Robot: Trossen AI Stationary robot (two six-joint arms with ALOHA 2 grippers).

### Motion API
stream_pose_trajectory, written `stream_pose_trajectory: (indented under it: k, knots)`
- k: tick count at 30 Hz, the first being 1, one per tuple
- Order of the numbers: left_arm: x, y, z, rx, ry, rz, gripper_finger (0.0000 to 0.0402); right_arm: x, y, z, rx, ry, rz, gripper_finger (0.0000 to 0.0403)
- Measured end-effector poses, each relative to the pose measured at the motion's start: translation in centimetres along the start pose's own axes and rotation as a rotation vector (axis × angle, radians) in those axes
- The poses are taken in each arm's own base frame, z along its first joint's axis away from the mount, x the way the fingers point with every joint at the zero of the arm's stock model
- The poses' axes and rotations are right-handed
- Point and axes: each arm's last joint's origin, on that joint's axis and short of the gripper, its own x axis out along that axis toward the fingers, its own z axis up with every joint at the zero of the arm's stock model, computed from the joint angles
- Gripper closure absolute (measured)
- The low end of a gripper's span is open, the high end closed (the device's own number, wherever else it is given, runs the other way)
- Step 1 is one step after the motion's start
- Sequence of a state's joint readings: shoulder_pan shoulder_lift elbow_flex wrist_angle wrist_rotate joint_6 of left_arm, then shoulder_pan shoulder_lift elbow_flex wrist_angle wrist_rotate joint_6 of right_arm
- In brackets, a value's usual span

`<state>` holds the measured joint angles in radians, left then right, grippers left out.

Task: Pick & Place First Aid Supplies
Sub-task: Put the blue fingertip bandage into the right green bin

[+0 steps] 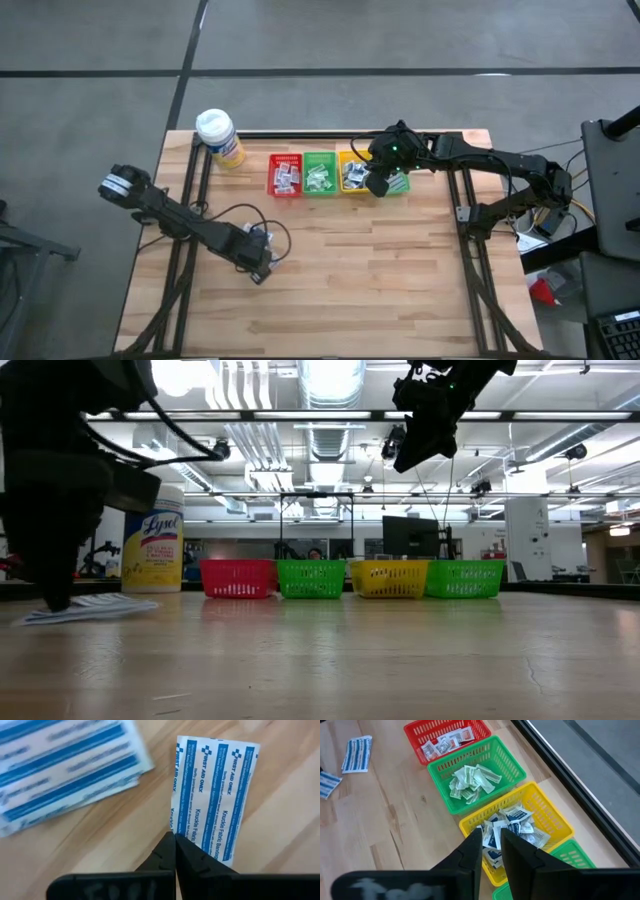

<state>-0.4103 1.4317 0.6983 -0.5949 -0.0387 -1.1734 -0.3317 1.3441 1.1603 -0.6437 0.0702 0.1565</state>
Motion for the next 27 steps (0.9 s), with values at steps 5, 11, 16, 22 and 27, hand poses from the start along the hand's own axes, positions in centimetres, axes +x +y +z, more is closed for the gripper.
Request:
stream_pose_trajectory:
  k: [5,11,16,22,27]
  knots:
    - [-0.3,-0.5,0.3,0.044,-0.037,-0.041,0.0401,0.0,0.0,0.0,0.000,0.000,0.000,0.0329]
    - [-1.3,-0.9,0.6,0.112,-0.088,-0.066,0.0401,0.0,0.1,0.0,0.024,0.008,0.047,0.0330]
    - [-3.0,-1.4,1.3,0.140,-0.193,-0.095,0.0401,0.0,0.7,0.1,0.050,0.014,0.236,0.0341]
    - [-4.9,-1.7,2.4,0.145,-0.311,-0.113,0.0401,0.4,1.1,0.0,0.054,0.001,0.377,0.0350]
    - [-6.3,-1.6,3.7,0.121,-0.415,-0.101,0.0401,1.4,1.5,-0.2,0.093,-0.082,0.470,0.0339]
